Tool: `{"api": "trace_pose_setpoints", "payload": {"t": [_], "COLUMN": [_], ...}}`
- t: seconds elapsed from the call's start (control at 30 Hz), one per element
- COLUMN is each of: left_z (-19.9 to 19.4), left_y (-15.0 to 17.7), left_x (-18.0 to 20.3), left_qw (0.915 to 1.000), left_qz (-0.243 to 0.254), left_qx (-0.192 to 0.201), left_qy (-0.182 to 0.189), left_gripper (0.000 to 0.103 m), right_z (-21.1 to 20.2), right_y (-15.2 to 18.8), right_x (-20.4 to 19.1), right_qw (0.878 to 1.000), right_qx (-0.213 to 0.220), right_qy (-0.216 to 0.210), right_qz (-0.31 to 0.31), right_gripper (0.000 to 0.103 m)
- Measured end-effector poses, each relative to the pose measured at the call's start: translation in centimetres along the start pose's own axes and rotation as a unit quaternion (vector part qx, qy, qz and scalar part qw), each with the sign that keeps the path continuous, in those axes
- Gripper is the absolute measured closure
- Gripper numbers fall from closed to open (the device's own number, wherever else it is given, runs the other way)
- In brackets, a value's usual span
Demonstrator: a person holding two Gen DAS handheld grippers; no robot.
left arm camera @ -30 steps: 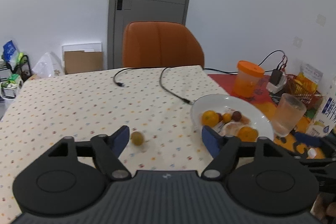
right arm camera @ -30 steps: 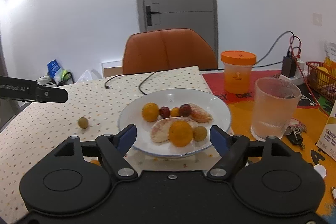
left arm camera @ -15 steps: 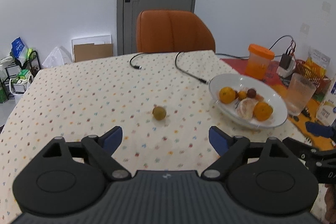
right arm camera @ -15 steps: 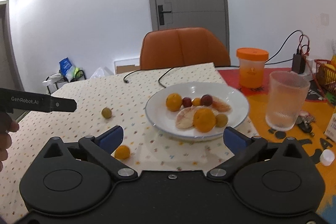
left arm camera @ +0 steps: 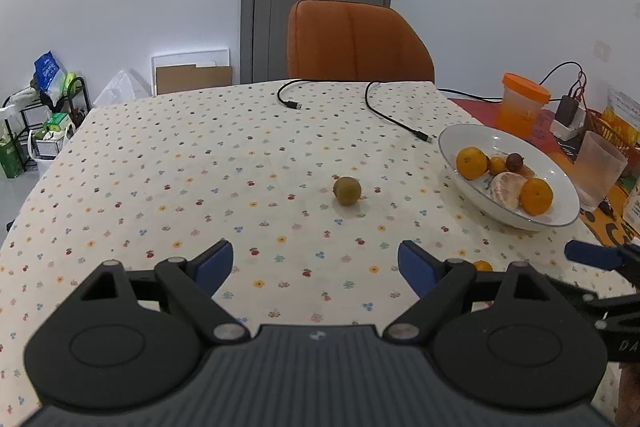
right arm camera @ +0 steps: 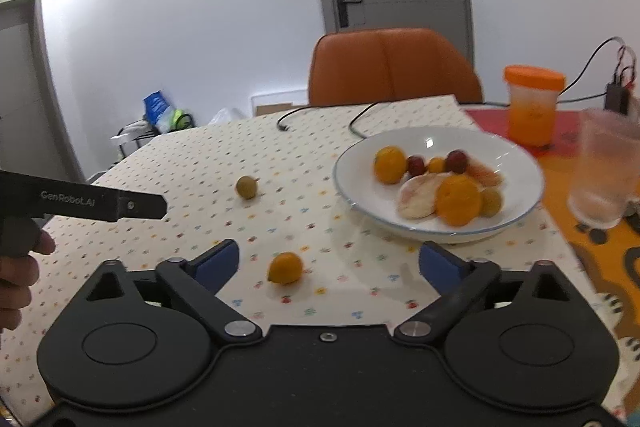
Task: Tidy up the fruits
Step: 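Move both grippers back toward the green plum and kumquat, then grasp the kumquat with the right gripper while the left gripper grasps the green plum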
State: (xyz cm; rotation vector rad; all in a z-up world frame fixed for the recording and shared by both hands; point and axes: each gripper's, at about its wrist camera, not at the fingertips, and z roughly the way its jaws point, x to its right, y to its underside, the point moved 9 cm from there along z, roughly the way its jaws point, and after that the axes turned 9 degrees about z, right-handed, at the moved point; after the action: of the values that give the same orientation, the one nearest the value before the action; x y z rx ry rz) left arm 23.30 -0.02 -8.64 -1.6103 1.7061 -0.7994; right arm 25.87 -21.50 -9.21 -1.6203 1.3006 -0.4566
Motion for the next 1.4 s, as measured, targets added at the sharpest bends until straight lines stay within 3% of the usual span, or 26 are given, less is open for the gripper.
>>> {"api": "trace_pose_setpoints", "payload": {"t": [0.33,0.43,0.5,0.57,0.73,1.4], "left_z": [1.4,1.9,2.3,2.6,3.2,7.5], "left_y": [0.0,-0.3,-0.5,-0.9,-2.0,-4.7], "left_x": [-0.4,-0.4,-0.4,-0.4,-0.1,2.5], "left_qw": [1.0000,1.0000,0.9999,0.9999,1.0000,0.9997], "left_qz": [0.000,0.002,0.002,0.000,0.000,0.014], "left_qx": [-0.009,-0.010,-0.011,-0.010,-0.004,-0.009], "left_qy": [-0.001,-0.001,0.000,0.000,0.003,0.018], "left_gripper": [0.018,0.022,0.026,0.029,0.034,0.049], "right_z": [3.3,4.5,5.3,5.6,5.8,6.4], "right_y": [1.4,1.9,2.3,2.1,0.9,-3.0], "right_x": [-2.1,-2.4,-2.4,-2.1,-2.0,-0.8], "right_qw": [0.998,0.997,0.996,0.997,0.997,0.997], "right_qx": [-0.043,-0.060,-0.073,-0.069,-0.063,-0.034], "right_qy": [-0.035,-0.036,-0.037,-0.025,-0.046,-0.065], "right_qz": [-0.014,-0.019,-0.017,-0.017,-0.001,-0.001], "right_gripper": [0.034,0.050,0.070,0.079,0.079,0.079]}}
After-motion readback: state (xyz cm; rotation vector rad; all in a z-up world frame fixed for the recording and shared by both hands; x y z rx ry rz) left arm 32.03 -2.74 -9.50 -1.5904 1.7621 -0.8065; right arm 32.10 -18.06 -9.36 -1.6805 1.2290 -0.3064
